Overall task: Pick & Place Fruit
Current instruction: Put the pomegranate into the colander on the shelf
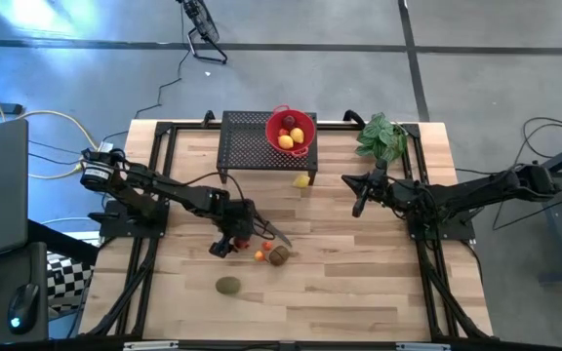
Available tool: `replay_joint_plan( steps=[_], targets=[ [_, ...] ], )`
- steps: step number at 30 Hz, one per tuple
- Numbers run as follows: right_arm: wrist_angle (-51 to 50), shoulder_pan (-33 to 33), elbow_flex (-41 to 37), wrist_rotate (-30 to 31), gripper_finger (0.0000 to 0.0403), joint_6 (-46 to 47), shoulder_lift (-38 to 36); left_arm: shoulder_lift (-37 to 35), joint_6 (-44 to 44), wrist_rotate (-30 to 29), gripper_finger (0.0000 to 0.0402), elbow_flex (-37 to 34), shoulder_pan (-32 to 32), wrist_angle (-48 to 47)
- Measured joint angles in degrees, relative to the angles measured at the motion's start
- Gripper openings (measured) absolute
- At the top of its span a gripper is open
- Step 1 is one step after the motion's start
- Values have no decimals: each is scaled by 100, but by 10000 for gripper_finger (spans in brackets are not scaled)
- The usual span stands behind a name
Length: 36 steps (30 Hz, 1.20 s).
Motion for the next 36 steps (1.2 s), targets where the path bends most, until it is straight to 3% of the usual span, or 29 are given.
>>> replay_joint_plan(
  steps=[20, 36],
  targets=[
    [-20, 0, 0, 0, 3, 0, 0, 0, 15, 2, 321, 0, 0, 16],
    [-29, -1, 0, 0, 3, -2, 0, 0, -4, -78, 246, 0, 0, 15]
  ],
)
